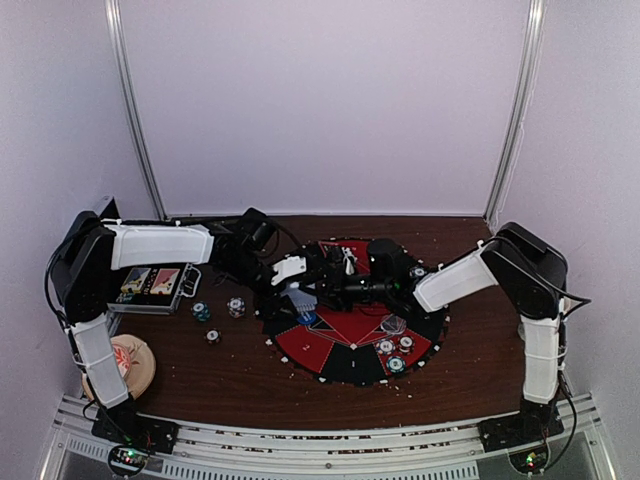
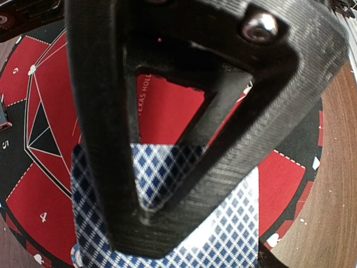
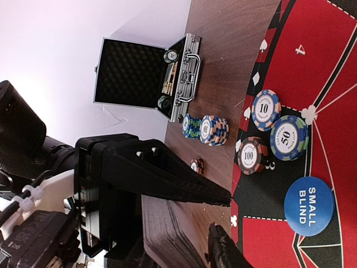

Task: Distribute texas hold em gaming equipment
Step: Pass from the left arm to the right

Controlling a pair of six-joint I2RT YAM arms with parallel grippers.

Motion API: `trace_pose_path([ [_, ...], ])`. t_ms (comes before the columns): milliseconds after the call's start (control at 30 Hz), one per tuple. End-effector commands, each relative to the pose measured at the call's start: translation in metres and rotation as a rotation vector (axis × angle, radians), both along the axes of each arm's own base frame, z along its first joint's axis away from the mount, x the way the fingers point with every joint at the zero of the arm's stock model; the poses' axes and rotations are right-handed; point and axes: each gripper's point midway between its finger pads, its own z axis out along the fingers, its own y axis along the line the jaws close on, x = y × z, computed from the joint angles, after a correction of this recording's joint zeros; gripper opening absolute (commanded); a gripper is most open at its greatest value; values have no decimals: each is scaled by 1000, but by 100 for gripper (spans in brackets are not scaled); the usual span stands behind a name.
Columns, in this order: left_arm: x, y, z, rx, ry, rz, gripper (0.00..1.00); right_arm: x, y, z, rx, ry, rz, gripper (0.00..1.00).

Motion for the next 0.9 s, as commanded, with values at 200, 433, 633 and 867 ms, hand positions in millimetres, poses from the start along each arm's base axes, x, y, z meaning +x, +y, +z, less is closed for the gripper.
trace_pose_path([
  [200,0,-5,8,-35,-11,-4,26,-8,23,5,52,-4,61,4],
  [433,-4,-1,4,-27,-19,-14,73,-5,20,9,50,-1,33,0],
  [633,-17,3,2,-43,-21,-59,98,-6,7,11,35,4,-9,0],
  [867,-29,2,-1,-75,-6,-117,98,-12,-4,10,8,9,-22,0],
])
